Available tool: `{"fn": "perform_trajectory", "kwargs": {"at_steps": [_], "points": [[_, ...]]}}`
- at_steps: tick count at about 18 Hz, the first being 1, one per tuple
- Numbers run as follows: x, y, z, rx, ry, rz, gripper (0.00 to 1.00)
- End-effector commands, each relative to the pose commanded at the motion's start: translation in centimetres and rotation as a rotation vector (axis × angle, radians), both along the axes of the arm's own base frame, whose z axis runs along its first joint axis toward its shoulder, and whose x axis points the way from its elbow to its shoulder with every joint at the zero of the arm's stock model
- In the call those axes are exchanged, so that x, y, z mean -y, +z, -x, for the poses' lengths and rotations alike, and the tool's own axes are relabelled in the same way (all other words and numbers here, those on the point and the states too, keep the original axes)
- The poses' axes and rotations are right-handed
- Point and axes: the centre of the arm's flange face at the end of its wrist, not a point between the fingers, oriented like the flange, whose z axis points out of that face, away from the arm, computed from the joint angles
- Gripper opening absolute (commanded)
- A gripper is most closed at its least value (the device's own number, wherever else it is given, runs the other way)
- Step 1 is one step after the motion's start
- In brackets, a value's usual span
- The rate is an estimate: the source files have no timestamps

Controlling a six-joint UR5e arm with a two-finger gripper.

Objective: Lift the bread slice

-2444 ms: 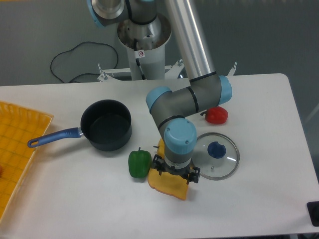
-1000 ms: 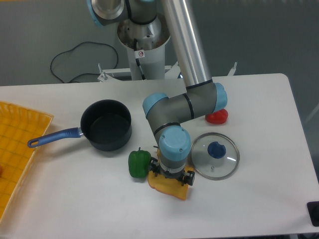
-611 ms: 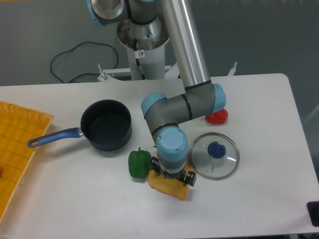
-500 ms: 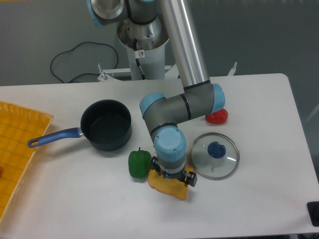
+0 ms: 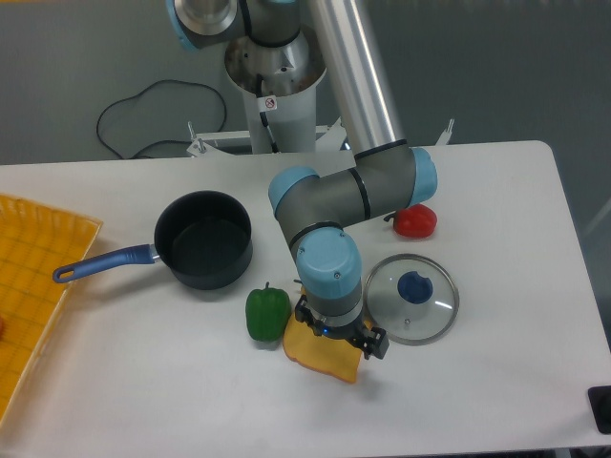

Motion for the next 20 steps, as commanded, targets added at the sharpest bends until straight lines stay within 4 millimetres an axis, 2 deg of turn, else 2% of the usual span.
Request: {"fn": "perform_trajectory", "kwargs": {"at_steps": [2,7,11,20], "points": [[-1.1,0.6,-0.8,-0.026,-0.022,-0.004,1.00],[-1.3,2.4,0.1,-0.047,-0.019,-0.027,1.00],[-1.2,2.7,0.3,-0.059,-0.016,-0.018,1.00],[-0.8,1.6,1.1,-0.052,-0.006,-0.008,1.00]]}}
